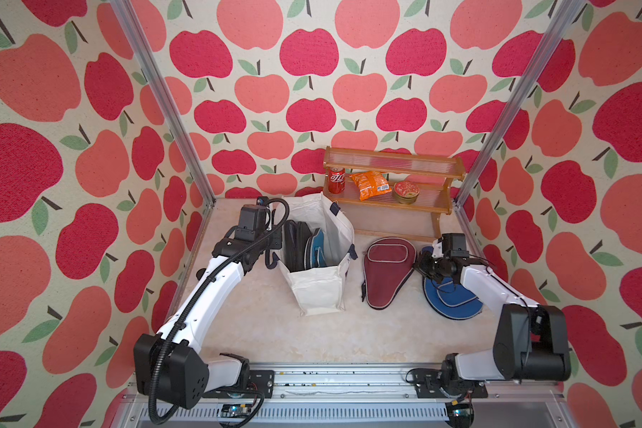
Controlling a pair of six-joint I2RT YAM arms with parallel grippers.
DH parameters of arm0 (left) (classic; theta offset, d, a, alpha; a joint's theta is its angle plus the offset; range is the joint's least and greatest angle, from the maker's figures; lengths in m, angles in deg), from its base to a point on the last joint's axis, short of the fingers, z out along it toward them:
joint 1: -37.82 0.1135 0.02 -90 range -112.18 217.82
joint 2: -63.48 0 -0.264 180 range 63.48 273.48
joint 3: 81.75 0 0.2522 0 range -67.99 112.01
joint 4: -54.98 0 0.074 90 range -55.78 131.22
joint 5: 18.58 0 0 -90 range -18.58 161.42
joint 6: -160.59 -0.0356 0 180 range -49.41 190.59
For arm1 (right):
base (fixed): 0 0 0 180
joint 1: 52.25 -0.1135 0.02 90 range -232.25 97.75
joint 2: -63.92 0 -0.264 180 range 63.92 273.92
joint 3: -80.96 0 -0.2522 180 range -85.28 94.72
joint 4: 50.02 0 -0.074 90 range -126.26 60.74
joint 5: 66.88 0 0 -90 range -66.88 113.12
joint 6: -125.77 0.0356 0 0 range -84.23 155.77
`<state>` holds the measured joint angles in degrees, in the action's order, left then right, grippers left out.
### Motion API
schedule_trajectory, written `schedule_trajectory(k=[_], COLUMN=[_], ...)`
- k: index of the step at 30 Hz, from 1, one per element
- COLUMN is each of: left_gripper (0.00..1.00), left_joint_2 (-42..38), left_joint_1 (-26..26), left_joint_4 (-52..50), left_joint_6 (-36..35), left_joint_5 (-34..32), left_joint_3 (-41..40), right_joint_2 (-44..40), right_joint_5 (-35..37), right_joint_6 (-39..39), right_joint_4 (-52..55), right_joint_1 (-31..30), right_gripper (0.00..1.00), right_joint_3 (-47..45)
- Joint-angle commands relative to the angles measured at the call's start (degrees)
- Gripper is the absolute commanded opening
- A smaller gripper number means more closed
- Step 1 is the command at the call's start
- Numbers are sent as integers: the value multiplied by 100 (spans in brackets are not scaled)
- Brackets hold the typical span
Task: Remove the ping pong set from the canvas bag
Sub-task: Place the ping pong set at the center of the board.
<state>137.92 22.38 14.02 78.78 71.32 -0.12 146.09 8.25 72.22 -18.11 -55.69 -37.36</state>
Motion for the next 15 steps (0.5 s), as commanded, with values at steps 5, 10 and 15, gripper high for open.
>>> schedule_trajectory(k=[5, 10, 15], left_gripper=[0, 0, 0], left_joint_2=[-141, -165, -176], left_joint_1=[-68, -64, -64], left_joint_4=[177, 171, 172], left_joint_6=[-1, -17, -18], left_joint_5=[-95, -118, -113], left_joint_3=[217, 217, 219], right_joint_2=[196, 145, -103], right_joint_5=[486, 863, 1105], right_joint_6=[-269, -336, -270], right_joint_4=[324, 716, 874], right_joint_1=[28, 30, -23], right_gripper=[12, 29, 48], right_joint_3=[458, 768, 947])
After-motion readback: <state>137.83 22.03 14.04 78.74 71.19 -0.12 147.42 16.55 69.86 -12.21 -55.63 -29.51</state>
